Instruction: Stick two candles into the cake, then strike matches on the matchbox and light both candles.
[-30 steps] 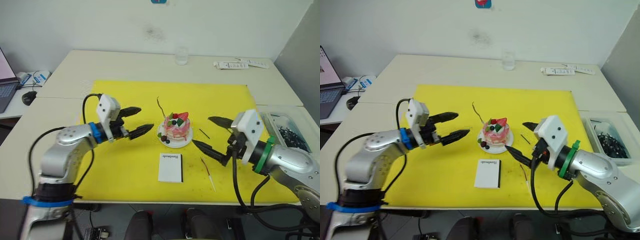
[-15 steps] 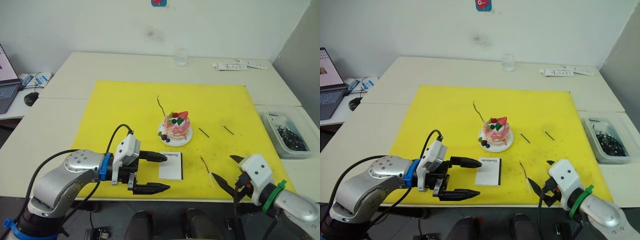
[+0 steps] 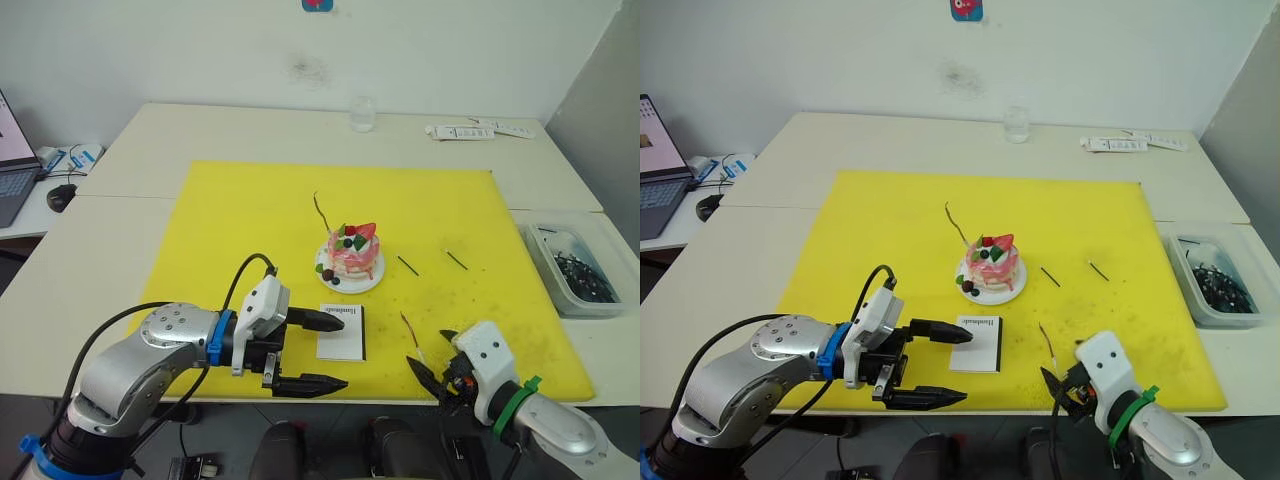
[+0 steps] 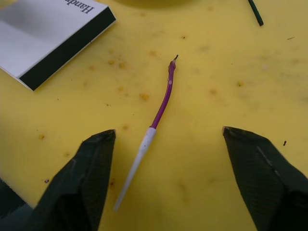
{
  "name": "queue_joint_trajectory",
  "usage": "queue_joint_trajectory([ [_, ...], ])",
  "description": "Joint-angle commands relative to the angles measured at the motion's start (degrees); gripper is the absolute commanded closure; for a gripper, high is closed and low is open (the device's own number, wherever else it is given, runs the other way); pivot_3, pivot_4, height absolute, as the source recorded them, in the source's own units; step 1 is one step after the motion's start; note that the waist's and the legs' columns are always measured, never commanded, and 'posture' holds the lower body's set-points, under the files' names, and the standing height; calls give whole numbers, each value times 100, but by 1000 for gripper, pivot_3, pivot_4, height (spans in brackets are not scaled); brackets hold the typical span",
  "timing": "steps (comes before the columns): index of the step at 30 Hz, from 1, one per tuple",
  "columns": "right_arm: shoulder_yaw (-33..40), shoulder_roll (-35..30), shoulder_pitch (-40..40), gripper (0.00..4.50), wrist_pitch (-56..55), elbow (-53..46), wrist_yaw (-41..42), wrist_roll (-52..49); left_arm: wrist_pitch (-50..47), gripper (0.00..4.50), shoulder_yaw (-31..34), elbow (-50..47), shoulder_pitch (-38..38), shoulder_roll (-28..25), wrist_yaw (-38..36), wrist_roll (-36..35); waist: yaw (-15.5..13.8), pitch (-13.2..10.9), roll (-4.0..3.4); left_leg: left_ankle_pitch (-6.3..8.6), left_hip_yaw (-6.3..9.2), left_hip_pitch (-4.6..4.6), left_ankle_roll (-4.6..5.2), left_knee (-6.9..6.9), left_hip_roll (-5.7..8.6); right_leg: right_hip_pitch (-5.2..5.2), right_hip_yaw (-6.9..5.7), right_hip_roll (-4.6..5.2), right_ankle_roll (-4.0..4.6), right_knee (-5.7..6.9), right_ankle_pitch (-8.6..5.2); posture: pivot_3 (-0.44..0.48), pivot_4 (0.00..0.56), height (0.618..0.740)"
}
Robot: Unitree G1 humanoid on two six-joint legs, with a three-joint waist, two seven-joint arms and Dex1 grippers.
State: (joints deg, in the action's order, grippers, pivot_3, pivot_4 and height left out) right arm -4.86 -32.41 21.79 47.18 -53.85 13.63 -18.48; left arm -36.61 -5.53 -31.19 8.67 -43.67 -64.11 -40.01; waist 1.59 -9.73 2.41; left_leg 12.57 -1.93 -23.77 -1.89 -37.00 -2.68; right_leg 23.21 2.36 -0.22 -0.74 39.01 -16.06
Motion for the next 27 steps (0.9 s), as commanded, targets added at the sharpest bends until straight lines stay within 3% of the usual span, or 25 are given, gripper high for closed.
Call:
queue_joint_trajectory([
  [1,-30,53,34,1981,114,-175,-49,49,49,0,16,-109,83,21,66,-15,0,0,0,0,0,0,0,0,0,0,0,0,0,0,0,0,150,740],
  [8,-57,330,69,4437,303,-315,-72,-120,26,0,18,-121,101,38,154,-42,0,0,0,0,1,0,0,0,0,-1,-1,0,0,0,0,0,150,740],
  [15,915,584,-489,4475,841,-578,166,-955,-258,0,95,-202,235,90,259,-410,4,0,0,0,0,0,0,-2,0,-1,0,0,-3,1,2,0,150,740],
  [18,1788,5,-938,4475,1010,-450,721,-1416,-336,0,41,-270,354,155,288,-512,3,-1,-1,0,-4,0,0,-4,2,-1,4,-8,-9,1,6,0,150,740],
  [21,2680,-988,-882,4475,768,41,1671,-1489,-382,0,-49,-291,558,306,363,-591,-32,-1,-2,0,-3,-2,0,-4,10,-6,4,-16,-11,-7,7,0,150,740],
  [24,3348,-1693,-316,4475,69,735,2653,-1191,-402,0,-127,-323,846,526,464,-678,-87,0,0,0,0,-7,1,-3,13,-6,0,-17,-10,-12,5,0,150,740],
  [27,3805,-1921,293,4475,-730,1420,3335,-835,-455,0,-184,-357,1135,709,533,-775,-129,1,1,1,3,-9,2,-1,13,-5,-2,-28,-10,-12,1,0,150,740],
])
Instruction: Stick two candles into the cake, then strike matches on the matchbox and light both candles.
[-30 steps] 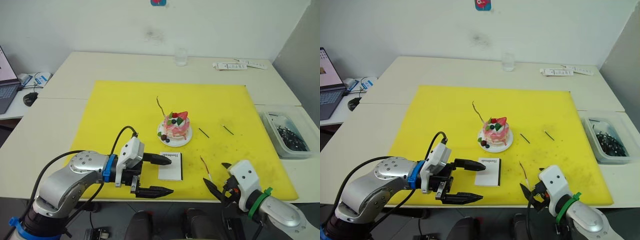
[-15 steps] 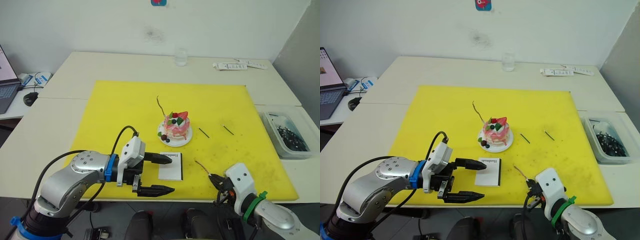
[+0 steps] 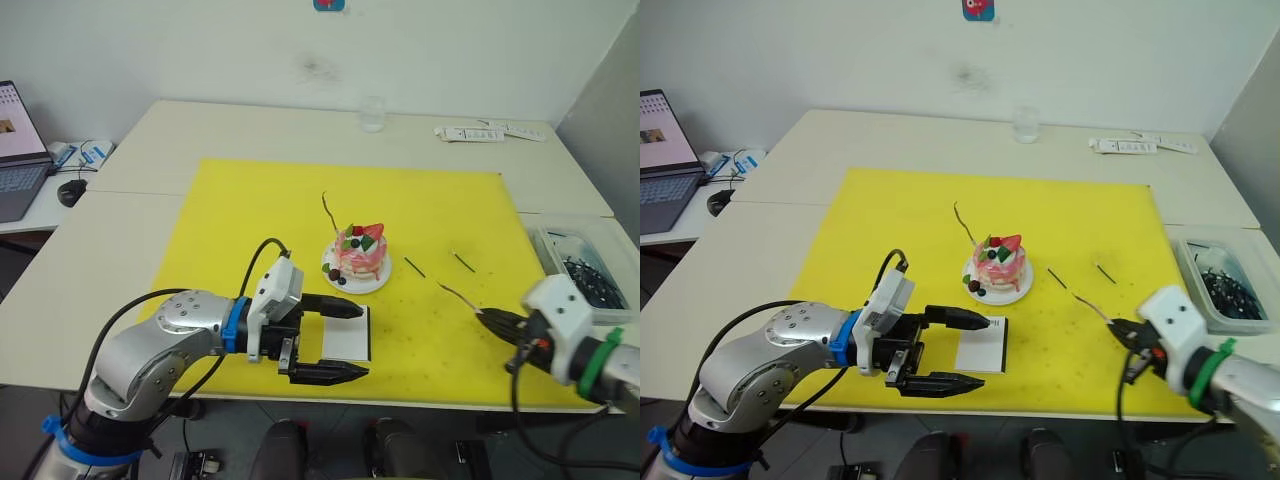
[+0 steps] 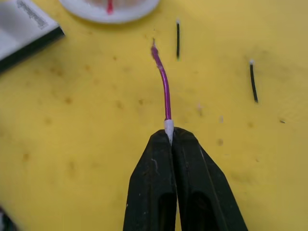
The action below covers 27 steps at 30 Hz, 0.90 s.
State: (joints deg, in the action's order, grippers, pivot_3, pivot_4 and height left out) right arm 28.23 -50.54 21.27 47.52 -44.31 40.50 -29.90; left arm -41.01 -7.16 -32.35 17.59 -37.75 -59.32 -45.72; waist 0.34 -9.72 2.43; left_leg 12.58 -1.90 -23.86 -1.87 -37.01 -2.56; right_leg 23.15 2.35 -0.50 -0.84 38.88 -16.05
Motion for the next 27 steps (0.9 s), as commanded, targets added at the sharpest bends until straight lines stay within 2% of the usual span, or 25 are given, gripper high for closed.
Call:
queue_joint_trajectory([
  [1,596,-91,498,4475,-969,663,784,380,-33,0,-32,-253,318,155,68,-244,-7,0,-1,0,0,1,0,0,-1,0,1,-3,0,0,0,0,150,740],
  [6,614,54,1059,4475,-1606,1272,1142,685,-2,0,-125,-260,528,253,55,-222,25,4,-8,0,0,9,0,-1,-4,0,4,-21,2,9,1,0,150,740],
  [17,350,159,1228,4475,-2011,1860,1364,972,202,0,-325,-389,253,255,63,9,51,13,-25,-1,1,11,0,-5,-7,-2,15,-22,9,12,5,0,150,740],
  [20,329,144,1211,3804,-1990,1918,1430,961,265,0,-399,-410,191,283,95,104,47,13,-24,-1,3,11,0,-5,-7,-2,13,-21,9,12,5,0,150,740],
  [25,626,-90,1363,2040,-1916,1664,1726,927,384,0,-489,-469,76,285,177,279,44,14,-33,-1,4,11,0,-4,-7,-2,12,-23,9,12,5,0,150,740],
  [27,837,-215,1429,2040,-1864,1461,1793,963,428,0,-520,-476,39,288,207,352,43,16,-36,-1,3,11,0,-4,-7,-2,13,-22,9,12,5,0,150,740],
])
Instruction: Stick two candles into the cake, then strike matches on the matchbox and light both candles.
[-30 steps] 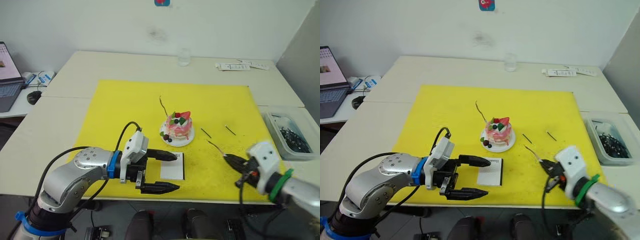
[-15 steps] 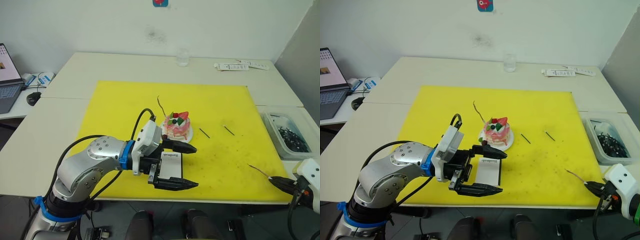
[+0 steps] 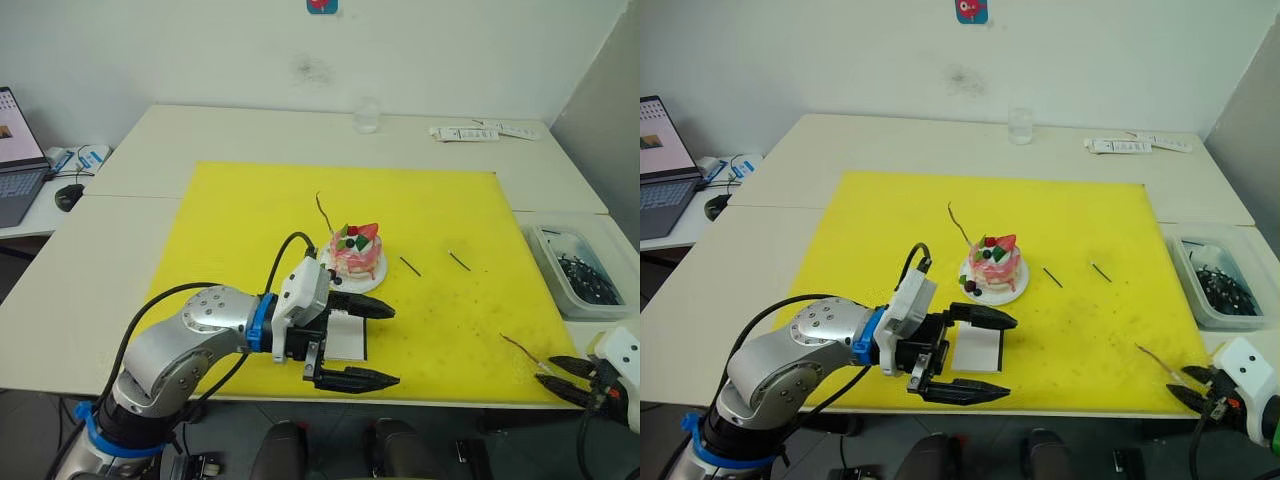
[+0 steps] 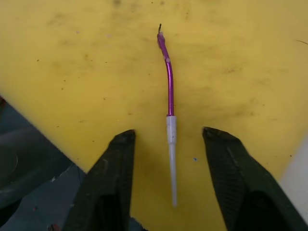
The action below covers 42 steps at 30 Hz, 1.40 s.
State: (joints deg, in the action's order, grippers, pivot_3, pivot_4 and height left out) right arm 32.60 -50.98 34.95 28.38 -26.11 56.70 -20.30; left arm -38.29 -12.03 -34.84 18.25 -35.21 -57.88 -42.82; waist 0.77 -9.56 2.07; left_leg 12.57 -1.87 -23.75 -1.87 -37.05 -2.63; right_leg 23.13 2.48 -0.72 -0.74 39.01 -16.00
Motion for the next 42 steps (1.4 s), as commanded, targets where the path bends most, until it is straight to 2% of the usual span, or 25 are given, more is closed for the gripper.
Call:
queue_joint_trajectory([
  [1,517,-242,65,2040,186,-495,191,-37,211,0,-76,-232,-54,28,50,146,0,0,0,0,0,0,0,0,0,0,0,-1,0,0,0,0,150,740],
  [5,730,-825,-18,2040,1156,-1065,166,24,392,0,-159,-193,-113,29,33,378,12,6,-8,0,-2,2,0,-1,1,-1,3,-1,-1,2,1,0,150,740],
  [8,595,-1548,-286,2040,2278,-1409,92,29,572,0,-170,-23,-33,19,-80,546,9,5,-8,0,2,2,0,-4,1,-2,2,-2,-1,3,1,0,150,740],
  [10,322,-1942,-775,2040,3109,-1443,116,-409,670,0,-228,61,26,43,-141,653,14,4,-5,-1,1,2,0,-6,3,-3,2,-2,-1,3,2,0,150,740],
  [12,-169,-2282,-1279,2040,3493,-1247,16,-514,763,0,-301,112,100,58,-197,754,13,1,0,-1,0,2,0,-8,4,-5,4,-2,-2,2,3,0,150,740],
  [16,-1027,-2565,-1888,2040,3542,-788,-86,-445,834,0,-392,116,122,116,-173,866,-6,-1,4,0,1,-7,0,-4,4,-2,3,0,-3,-8,0,0,150,740],
  [19,-1426,-2684,-1979,2040,3421,-579,-19,-342,840,0,-404,123,97,153,-135,879,-33,-1,4,0,-1,-14,0,-2,4,3,4,1,-6,-10,-3,0,150,740],
  [25,-1904,-2629,-2273,2040,3252,-182,-43,-273,834,0,-435,-28,-60,161,-59,948,-31,-1,2,0,0,-8,0,-2,1,4,2,-2,-6,-4,-4,0,150,740],
  [37,-2479,-2569,-2658,2040,3060,-54,-80,-218,896,0,-625,2,-53,256,53,1170,-25,-1,3,0,-1,-4,1,-7,0,1,4,-3,-6,0,-1,0,150,740],
  [40,-2553,-2566,-2715,2633,3077,-81,-70,-213,893,0,-671,14,-44,298,76,1229,-23,0,2,0,0,-2,1,-7,0,1,3,-7,-5,2,0,0,150,740],
  [42,-2569,-2556,-2746,3341,3098,-106,-64,-232,890,0,-706,7,-51,317,89,1262,-23,0,2,0,1,-2,1,-7,0,1,2,-8,-4,3,0,0,150,740],
])
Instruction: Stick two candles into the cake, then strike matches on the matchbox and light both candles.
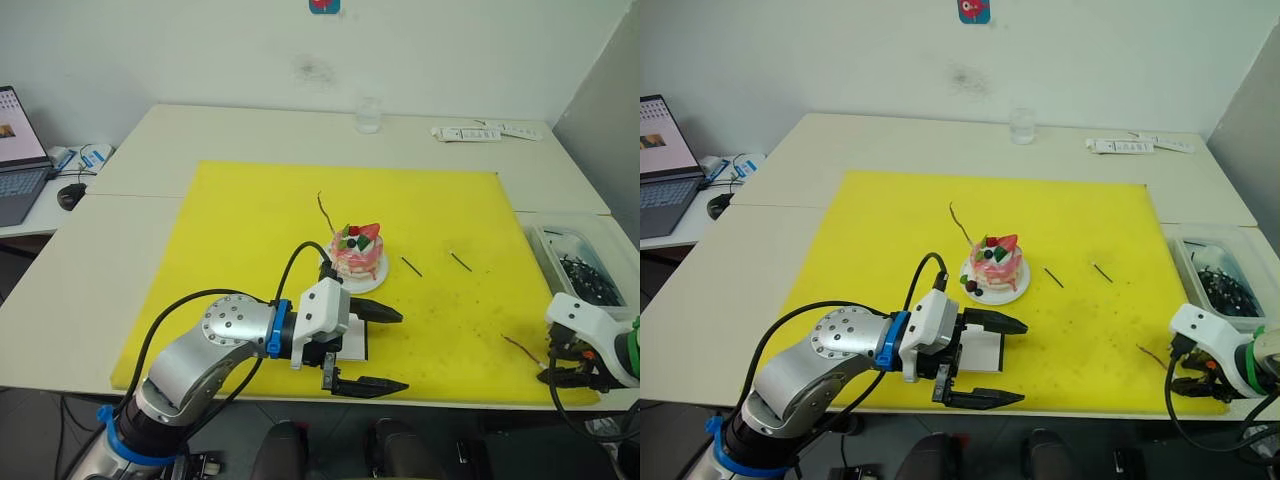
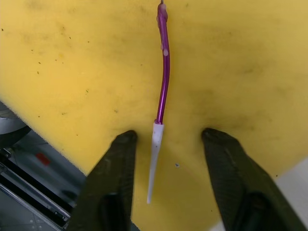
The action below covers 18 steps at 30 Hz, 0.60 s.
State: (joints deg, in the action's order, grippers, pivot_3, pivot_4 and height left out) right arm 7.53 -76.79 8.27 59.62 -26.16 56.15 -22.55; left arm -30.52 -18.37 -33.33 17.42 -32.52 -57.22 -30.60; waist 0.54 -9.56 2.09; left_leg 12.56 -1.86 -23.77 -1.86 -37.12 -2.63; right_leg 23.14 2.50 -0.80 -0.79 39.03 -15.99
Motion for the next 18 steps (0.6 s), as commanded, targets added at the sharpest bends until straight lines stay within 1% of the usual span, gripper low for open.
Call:
queue_joint_trajectory([
  [1,-63,33,-94,3671,-15,-108,-7,-18,111,0,-82,-146,30,56,24,53,0,0,0,0,0,0,0,0,0,0,0,0,0,0,0,0,150,740],
  [3,-37,57,-138,4427,40,-131,20,-87,114,0,-100,-142,29,67,29,72,0,0,0,0,-1,0,0,0,0,0,1,0,0,0,0,0,150,740],
  [8,220,68,-238,4468,181,-190,97,-293,129,0,-128,-109,36,64,33,109,0,0,0,0,-1,-1,0,1,0,0,1,0,0,-1,0,0,150,740],
  [12,857,183,-535,4468,270,-484,202,-691,33,0,129,-153,-72,-39,119,8,3,2,-6,0,-1,0,0,1,0,1,1,0,0,0,0,0,150,740],
  [15,1177,731,-1207,4468,389,-780,-62,-1207,-99,0,524,-150,-182,-171,165,-208,24,0,-1,0,2,-1,0,0,-2,1,-2,-5,0,2,0,0,150,740],
  [18,1189,1723,-2108,4468,728,-1063,-719,-1799,-310,0,1068,-64,-243,-320,250,-581,53,-4,4,0,7,-1,0,1,-3,1,-7,-10,1,3,1,0,150,740],
])
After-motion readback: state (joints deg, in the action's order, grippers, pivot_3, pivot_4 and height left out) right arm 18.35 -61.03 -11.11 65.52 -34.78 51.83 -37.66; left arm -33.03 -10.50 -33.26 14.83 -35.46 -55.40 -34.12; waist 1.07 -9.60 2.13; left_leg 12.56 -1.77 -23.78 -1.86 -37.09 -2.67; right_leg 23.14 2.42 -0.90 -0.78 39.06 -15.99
